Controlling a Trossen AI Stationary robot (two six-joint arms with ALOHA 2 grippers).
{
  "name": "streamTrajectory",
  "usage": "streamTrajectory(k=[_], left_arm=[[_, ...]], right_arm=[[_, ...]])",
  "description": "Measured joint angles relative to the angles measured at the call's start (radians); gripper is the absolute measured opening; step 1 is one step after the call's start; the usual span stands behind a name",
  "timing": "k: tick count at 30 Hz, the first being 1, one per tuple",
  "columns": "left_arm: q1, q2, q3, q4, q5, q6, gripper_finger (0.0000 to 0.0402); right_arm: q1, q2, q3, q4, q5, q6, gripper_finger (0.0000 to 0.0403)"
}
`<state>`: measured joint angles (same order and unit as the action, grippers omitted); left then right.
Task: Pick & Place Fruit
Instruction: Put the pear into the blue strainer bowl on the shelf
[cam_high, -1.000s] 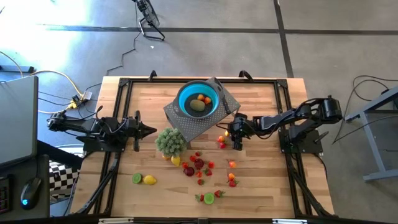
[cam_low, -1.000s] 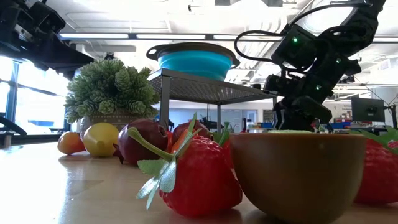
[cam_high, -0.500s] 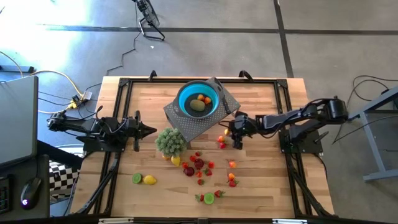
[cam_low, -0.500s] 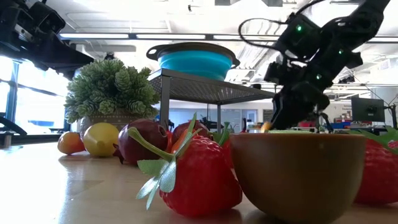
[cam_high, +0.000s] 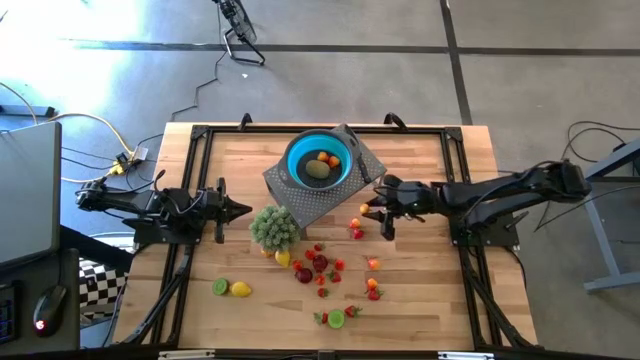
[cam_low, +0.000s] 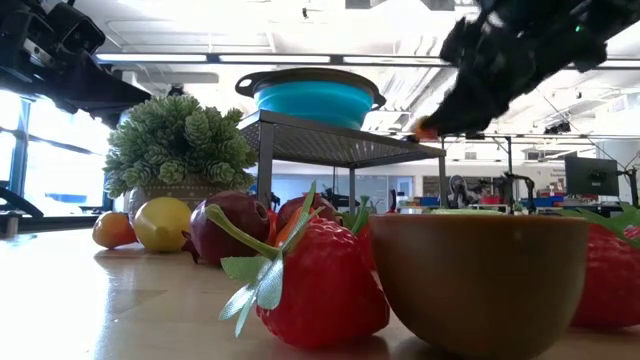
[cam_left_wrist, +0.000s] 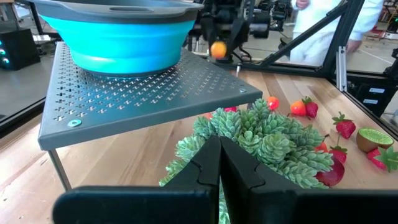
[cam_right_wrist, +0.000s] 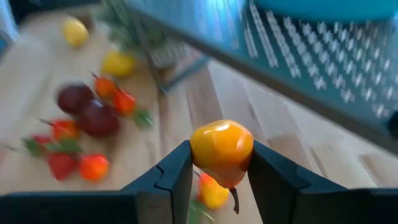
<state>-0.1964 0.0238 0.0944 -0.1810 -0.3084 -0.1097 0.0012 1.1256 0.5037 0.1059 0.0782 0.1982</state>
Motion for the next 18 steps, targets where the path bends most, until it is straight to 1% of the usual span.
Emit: streamTrajectory(k=[6, 13, 18], left_arm=[[0.000, 0.000, 0.000, 0.000, 0.000, 0.000, 0.0001], [0.000, 0.000, 0.000, 0.000, 0.000, 0.000, 0.0001], [0.000, 0.000, 0.000, 0.000, 0.000, 0.000, 0.0001]], right_arm=[[0.044, -0.060, 0.000, 0.107, 0.045, 0.008, 0.0132], [0.059, -0.064, 0.000, 0.284, 0.054, -0.043, 0.0132], [0.055, -0.064, 0.012, 0.359, 0.059, -0.078, 0.0132]])
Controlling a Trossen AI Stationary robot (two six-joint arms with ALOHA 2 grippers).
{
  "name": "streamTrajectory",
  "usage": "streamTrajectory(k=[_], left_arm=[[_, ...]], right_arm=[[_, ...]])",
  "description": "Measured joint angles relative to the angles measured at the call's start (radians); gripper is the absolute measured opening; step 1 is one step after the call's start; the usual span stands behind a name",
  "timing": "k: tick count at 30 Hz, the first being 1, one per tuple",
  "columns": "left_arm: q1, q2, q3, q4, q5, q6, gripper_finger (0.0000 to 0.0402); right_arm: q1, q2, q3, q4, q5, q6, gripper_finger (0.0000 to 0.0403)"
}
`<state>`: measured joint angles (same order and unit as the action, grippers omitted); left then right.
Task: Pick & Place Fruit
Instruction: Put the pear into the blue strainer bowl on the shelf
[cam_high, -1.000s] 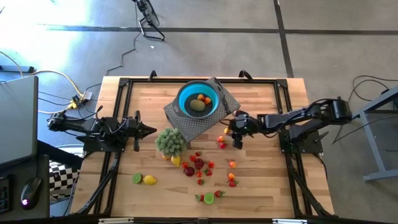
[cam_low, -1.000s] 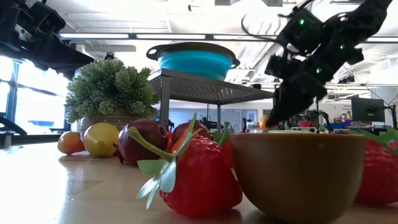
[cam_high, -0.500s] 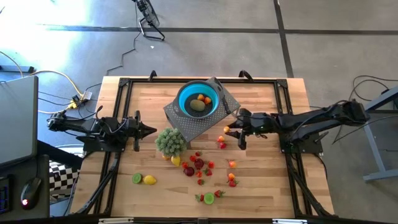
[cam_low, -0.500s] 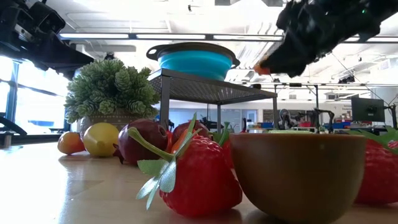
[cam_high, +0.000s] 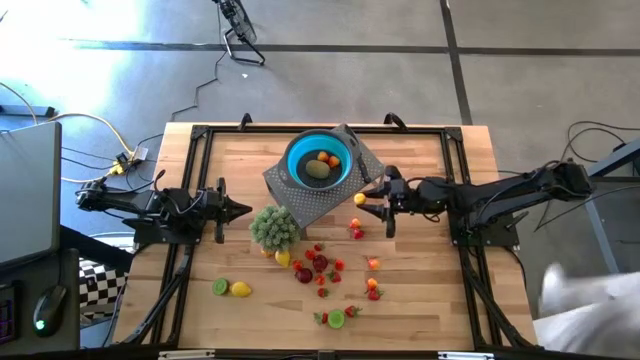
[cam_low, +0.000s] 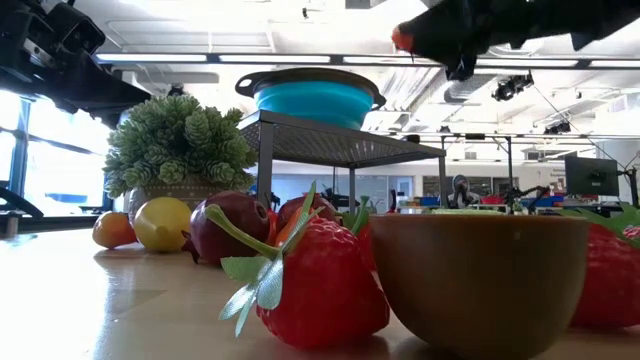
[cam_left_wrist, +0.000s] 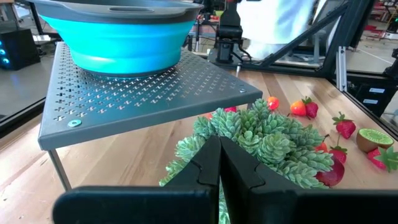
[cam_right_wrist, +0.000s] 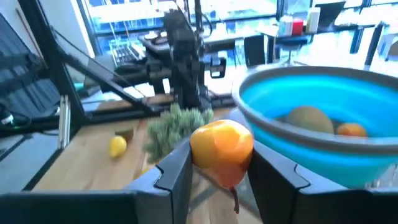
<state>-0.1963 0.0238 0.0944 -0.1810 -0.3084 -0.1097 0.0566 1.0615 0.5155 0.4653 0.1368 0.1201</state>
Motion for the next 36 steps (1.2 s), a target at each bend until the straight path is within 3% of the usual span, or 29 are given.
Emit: streamTrajectory(k=[6, 12, 18, 23, 36], left_arm=[[0.000, 0.000, 0.000, 0.000, 0.000, 0.000, 0.0001], [0.000, 0.000, 0.000, 0.000, 0.000, 0.000, 0.0001], [0.000, 0.000, 0.000, -0.001, 0.000, 0.000, 0.0001], [0.000, 0.000, 0.000, -0.001, 0.000, 0.000, 0.0001], [0.000, 0.000, 0.000, -0.002, 0.000, 0.000, 0.0001]], right_arm=[[0.000, 0.020, 0.123, -0.062, 0.027, -0.086, 0.0132], [-0.004, 0.072, 0.277, -0.205, 0.121, -0.169, 0.0132], [-0.052, 0.170, 0.412, -0.299, 0.123, -0.177, 0.0132], [-0.103, 0.278, 0.529, -0.374, 0.106, -0.178, 0.0132], [-0.246, 0.509, 0.821, -0.548, -0.069, -0.177, 0.0132]])
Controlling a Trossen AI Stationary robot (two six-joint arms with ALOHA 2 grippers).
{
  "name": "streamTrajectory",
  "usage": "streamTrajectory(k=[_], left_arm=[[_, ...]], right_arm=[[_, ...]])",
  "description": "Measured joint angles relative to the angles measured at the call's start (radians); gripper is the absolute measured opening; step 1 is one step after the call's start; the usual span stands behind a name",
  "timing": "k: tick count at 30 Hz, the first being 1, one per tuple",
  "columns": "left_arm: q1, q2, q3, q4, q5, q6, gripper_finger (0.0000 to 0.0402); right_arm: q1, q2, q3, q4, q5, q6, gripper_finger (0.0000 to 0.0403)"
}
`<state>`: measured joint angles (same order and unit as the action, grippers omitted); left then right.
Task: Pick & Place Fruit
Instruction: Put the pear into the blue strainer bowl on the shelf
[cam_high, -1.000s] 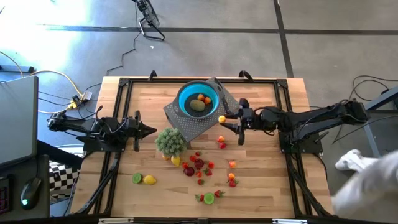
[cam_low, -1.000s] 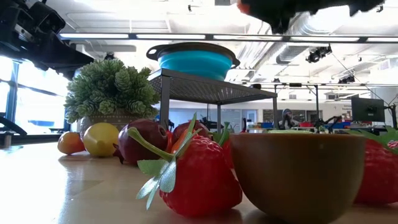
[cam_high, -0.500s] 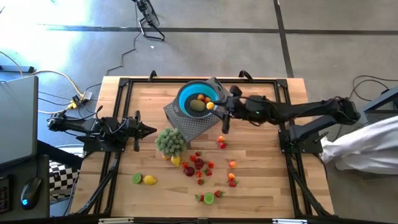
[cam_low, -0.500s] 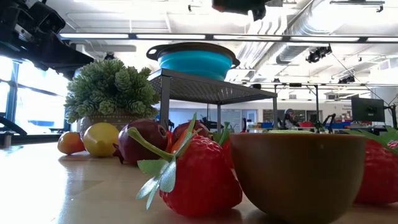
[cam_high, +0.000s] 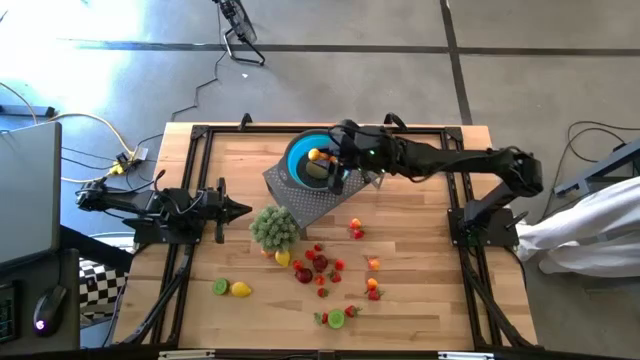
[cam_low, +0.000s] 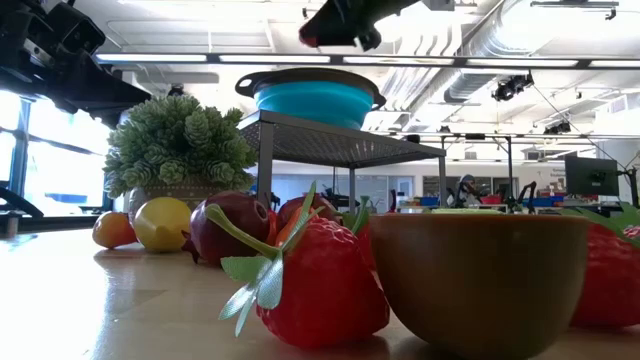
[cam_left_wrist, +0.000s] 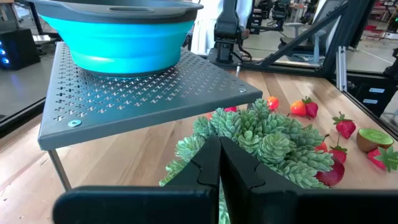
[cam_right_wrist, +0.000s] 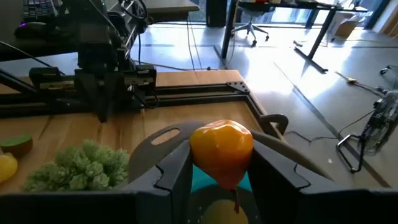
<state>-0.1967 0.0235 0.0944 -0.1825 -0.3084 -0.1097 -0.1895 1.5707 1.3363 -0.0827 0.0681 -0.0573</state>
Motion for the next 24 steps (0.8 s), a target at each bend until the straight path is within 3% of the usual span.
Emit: streamTrajectory(k=[10, 24], left_arm=[[0.000, 0.000, 0.000, 0.000, 0.000, 0.000, 0.0001], [0.000, 0.000, 0.000, 0.000, 0.000, 0.000, 0.0001]], right_arm=[[-0.093, 0.112, 0.032, -0.027, -0.131, 0.000, 0.0132], [-0.133, 0.139, 0.033, -0.131, -0.165, -0.001, 0.0132]])
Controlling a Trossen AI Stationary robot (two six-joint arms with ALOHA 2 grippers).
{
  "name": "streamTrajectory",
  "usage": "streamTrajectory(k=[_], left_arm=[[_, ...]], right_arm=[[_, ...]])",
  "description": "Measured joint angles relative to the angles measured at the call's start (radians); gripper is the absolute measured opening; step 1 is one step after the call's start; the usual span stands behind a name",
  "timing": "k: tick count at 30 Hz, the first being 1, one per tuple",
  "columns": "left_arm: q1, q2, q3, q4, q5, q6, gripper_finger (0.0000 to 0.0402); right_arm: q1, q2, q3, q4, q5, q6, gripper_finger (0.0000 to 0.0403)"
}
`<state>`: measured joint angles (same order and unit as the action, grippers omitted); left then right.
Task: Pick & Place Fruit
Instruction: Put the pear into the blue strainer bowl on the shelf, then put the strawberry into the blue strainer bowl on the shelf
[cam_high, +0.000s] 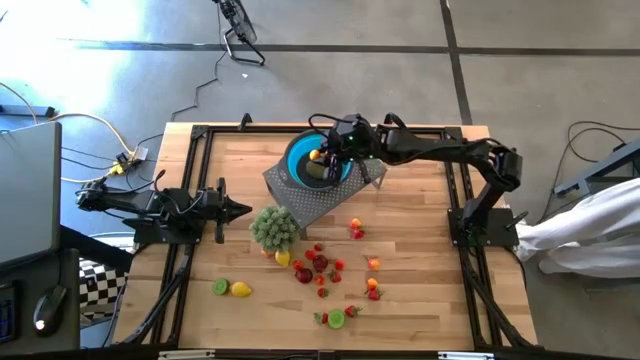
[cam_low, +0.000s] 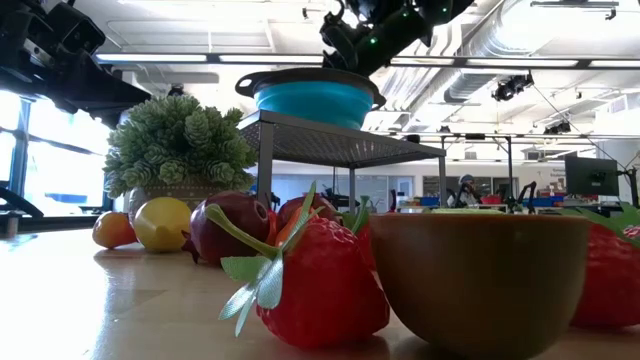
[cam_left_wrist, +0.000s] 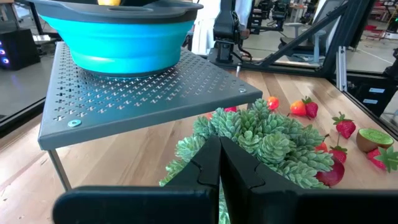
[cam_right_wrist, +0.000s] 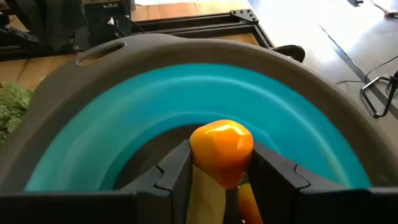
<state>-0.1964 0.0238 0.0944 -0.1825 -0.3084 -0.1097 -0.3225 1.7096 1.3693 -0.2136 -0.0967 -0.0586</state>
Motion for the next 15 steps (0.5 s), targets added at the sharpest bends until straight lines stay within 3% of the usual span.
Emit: streamTrajectory(k=[6, 15], left_arm=[[0.000, 0.000, 0.000, 0.000, 0.000, 0.000, 0.0001], [0.000, 0.000, 0.000, 0.000, 0.000, 0.000, 0.0001]], right_arm=[[0.002, 0.000, 0.000, 0.017, 0.023, -0.008, 0.0144], [0.003, -0.001, 0.000, 0.024, 0.016, -0.047, 0.0205]])
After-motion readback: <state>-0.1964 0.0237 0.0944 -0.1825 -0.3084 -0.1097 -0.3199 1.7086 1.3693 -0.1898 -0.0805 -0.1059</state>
